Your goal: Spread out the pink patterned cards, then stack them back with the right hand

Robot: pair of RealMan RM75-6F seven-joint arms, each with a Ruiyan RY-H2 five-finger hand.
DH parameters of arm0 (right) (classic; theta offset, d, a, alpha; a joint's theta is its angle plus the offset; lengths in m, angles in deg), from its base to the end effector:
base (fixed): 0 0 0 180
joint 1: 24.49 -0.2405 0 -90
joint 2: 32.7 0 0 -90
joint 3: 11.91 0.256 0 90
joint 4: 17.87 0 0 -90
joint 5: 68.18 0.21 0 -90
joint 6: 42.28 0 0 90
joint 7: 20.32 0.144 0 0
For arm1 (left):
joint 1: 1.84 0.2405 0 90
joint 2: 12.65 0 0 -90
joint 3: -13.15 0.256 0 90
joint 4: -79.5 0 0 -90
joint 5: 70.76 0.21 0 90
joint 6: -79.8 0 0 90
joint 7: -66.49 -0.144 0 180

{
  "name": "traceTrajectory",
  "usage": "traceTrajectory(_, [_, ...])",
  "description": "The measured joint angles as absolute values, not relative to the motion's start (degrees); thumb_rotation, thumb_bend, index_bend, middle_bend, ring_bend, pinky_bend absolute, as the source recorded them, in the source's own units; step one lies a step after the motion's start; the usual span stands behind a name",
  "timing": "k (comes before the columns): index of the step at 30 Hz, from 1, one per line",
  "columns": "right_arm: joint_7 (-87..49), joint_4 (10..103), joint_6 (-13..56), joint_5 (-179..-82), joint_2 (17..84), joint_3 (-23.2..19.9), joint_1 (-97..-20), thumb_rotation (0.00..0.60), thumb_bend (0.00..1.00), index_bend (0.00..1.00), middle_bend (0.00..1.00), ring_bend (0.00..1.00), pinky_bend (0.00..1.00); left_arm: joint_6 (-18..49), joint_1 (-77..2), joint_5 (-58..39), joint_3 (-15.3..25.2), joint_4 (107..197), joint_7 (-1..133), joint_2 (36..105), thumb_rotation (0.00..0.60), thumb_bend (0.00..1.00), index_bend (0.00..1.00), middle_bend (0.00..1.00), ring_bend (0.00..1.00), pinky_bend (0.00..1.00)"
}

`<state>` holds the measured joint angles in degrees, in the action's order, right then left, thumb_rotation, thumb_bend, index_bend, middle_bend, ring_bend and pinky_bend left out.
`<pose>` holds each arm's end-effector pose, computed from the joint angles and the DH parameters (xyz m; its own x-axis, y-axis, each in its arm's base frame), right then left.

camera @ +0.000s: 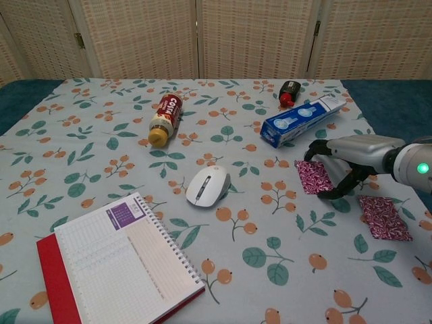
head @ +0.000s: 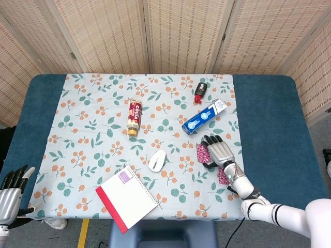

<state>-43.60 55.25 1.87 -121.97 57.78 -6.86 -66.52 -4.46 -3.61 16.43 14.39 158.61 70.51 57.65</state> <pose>-0.2275 -0.3471 -0.0373 0.5567 -0.4495 0.6986 -0.8300 -0.2647 0.4910 -0.3578 0.1495 0.1343 0.4432 0.1039 0.8904 0.8937 0.0257 -0.4479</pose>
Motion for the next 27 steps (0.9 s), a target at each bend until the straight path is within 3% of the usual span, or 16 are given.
traceTrajectory(15, [-39.9,63.7,7.6,-126.2,51.3,-7.0,-62.9,0.423,0.34,0.22,0.06,0.0,0.0,-4.5,-3.4,16.3,14.4,158.2,71.1,57.7,0.6,0.18,0.1,0.03,0.07,0.0])
traceTrajectory(27, [-31.2,70.2,13.8,-134.3,44.6,-12.5,-54.0,0.423,0.34,0.22,0.06,0.0,0.0,-4.8,-3.9,17.2,14.2,159.2,70.5,57.5,0.6,0.18,0.1,0.03,0.07,0.0])
